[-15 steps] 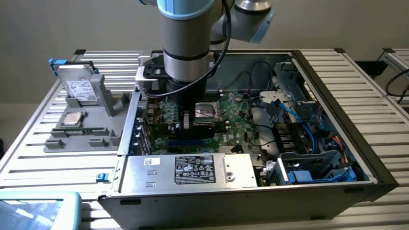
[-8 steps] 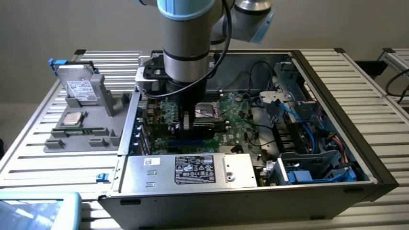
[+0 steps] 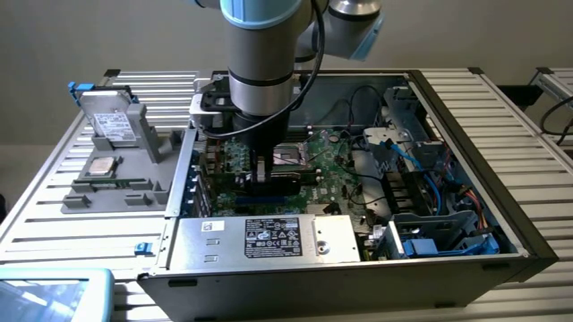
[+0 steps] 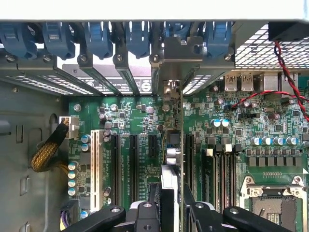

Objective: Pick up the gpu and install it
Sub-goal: 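Insert the gpu into the slot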

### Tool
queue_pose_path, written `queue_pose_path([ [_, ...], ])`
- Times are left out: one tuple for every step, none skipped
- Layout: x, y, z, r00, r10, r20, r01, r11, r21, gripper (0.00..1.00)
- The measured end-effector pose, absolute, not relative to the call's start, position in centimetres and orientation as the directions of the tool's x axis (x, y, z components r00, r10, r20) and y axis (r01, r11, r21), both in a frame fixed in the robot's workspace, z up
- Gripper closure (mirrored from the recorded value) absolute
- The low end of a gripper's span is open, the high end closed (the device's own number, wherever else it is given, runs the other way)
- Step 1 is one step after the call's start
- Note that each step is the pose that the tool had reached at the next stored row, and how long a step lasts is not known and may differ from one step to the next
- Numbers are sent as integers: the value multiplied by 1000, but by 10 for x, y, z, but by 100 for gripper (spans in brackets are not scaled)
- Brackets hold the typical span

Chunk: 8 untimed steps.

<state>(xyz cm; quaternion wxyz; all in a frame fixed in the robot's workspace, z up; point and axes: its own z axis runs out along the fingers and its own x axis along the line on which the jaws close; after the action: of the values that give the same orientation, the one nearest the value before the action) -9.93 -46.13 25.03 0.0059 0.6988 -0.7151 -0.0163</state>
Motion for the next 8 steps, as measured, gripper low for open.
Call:
queue_pose_path([
  [-99, -461, 250, -23, -1000, -14, -999, 23, 32, 72],
  [-99, -461, 250, -23, -1000, -14, -999, 23, 32, 72],
  [-99, -461, 250, -23, -1000, -14, -999, 23, 32, 72],
  [-99, -461, 250, -23, -1000, -14, -999, 23, 32, 72],
  [-99, -461, 249, -23, -1000, -15, -999, 23, 31, 72],
  [-99, -461, 249, -23, -1000, -14, -999, 23, 32, 72],
  [-99, -461, 249, -23, -1000, -14, -999, 23, 32, 72],
  [-99, -461, 249, -23, -1000, -14, -999, 23, 32, 72],
])
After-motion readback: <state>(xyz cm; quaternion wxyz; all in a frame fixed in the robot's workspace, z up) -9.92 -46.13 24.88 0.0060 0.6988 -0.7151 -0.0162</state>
